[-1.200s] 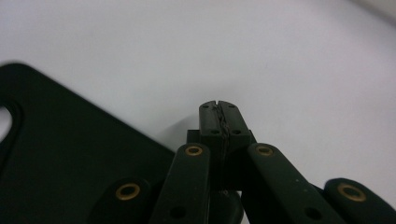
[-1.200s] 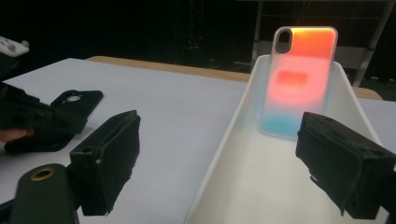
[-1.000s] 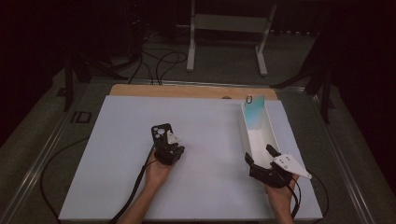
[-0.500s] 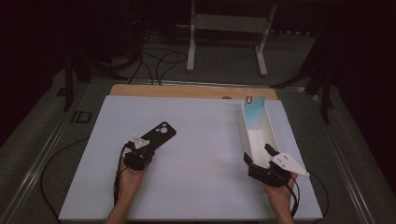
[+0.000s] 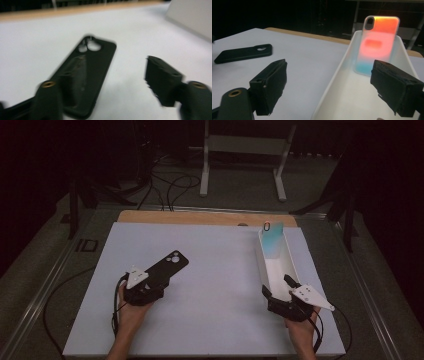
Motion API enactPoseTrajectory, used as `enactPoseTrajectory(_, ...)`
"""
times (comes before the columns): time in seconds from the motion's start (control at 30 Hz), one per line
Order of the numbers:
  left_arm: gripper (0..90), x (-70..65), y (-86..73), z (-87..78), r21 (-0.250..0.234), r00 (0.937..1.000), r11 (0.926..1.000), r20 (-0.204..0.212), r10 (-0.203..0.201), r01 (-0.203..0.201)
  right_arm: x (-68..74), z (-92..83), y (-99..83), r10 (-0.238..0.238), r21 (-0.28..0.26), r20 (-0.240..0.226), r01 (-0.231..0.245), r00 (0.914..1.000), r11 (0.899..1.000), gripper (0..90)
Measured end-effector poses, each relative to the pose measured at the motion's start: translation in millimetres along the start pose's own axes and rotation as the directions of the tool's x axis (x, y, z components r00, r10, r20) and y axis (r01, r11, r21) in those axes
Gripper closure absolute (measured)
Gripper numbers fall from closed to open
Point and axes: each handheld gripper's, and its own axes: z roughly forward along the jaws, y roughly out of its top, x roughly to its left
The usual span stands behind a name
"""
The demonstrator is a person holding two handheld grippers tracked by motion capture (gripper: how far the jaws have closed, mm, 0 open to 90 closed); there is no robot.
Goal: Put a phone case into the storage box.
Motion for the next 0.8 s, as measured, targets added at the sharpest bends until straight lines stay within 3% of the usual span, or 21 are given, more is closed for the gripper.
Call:
enactPoseTrajectory(0.07, 17.2, 2.1, -2.0, -7.1, -0.009, 0.9998, 0.9998, -0.010, 0.018, -0.018, 0.4, -0.2, 0.0, -0.003, 0.000, -0.003, 0.003, 1.0000, 1.000, 13.4)
enactPoseTrajectory(0.2, 12.0, 13.7, -14.6, -40.2, -0.045, 0.9985, 0.9985, -0.045, 0.030, -0.032, 2.8, -1.0, 0.5, -0.019, -0.016, -0.021, 0.019, 0.9996, 1.000, 13.3)
enactPoseTrajectory(0.37, 0.7, 21.3, -20.9, -64.0, -0.105, 0.9989, 0.9941, -0.039, 0.025, -0.029, 5.9, -2.3, 0.3, -0.063, -0.049, -0.047, 0.061, 0.9969, 0.997, 12.9)
enactPoseTrajectory(0.53, 0.2, 27.3, -24.1, -66.6, -0.137, 0.9985, 0.9906, -0.055, -0.005, -0.003, 7.0, -1.8, -0.2, -0.075, -0.033, -0.058, 0.073, 0.9955, 0.997, 13.3)
enactPoseTrajectory(0.8, 0.1, 31.7, -25.6, -66.2, -0.132, 0.9981, 0.9911, -0.056, -0.026, 0.018, 4.4, -3.5, 1.3, -0.048, -0.007, -0.079, 0.048, 0.9957, 0.999, 12.7)
